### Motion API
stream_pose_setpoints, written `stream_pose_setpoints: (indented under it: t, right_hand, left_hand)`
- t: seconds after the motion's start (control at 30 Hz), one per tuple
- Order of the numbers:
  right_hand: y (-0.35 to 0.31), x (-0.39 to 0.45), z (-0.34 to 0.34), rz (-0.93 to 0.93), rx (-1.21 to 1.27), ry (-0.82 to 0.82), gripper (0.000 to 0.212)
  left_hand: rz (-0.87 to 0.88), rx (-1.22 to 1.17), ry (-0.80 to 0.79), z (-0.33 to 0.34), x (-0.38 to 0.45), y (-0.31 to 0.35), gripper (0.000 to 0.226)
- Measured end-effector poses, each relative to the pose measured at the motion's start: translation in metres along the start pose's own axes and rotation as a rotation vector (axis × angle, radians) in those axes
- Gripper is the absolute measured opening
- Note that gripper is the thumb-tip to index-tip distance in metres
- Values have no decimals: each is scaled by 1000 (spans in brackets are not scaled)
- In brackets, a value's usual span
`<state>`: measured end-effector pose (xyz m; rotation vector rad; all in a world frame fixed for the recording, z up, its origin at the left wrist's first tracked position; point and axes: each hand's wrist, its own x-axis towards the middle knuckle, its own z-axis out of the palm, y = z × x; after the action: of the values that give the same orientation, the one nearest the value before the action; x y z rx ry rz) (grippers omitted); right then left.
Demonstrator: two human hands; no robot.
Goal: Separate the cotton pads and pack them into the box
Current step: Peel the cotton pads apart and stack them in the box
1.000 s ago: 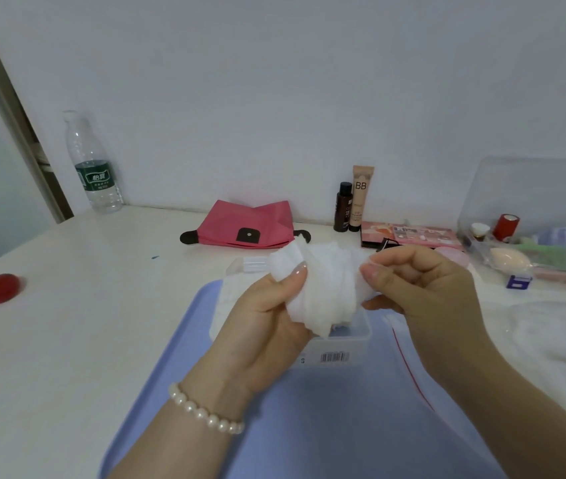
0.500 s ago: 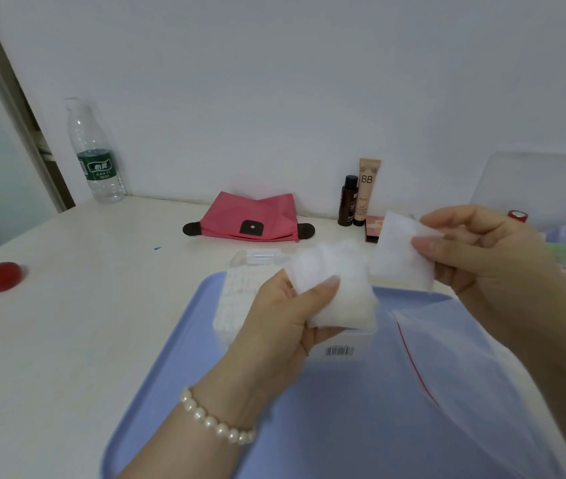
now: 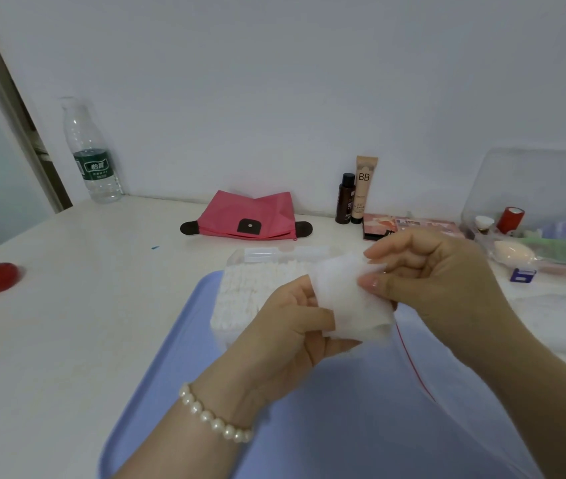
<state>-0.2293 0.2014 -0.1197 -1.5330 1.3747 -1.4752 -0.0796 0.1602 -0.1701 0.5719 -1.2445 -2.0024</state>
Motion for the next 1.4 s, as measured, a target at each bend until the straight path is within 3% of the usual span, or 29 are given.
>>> stream_pose_setpoints:
  t: [0.3,0.47,0.63,0.83,1.0,1.2,1.27,1.4]
  right_hand:
    - [7,1,0,-63,-147,88,28]
    - [16,3,-3,-111,-452,74,36]
    - [20,3,0,-236,-446,155,21]
    - [22,3,0,-252,-396,91,33]
    - [28,2,4,-481,-477,244,15]
    - [33,0,5,-800,-586,295,19]
    - [31,-1,5,-726,-511,250,17]
    - [19,-1,4,-216,-114,181,16]
  left_hand:
    - [-23,-26,-44,-1,0,1,60]
    - [-5,-102,-48,-1,-3,4,70]
    - [-20,-110,28,-1,-2,5,58]
    - [0,-133,51,-2,-1,3,57]
    - [-19,-159,47,0,0,4,51]
    - [-65,-198,142,3,-1,6,43]
    - [-79,-196,162,2,0,7,45]
    - [-40,-122,146,4,-2,8,43]
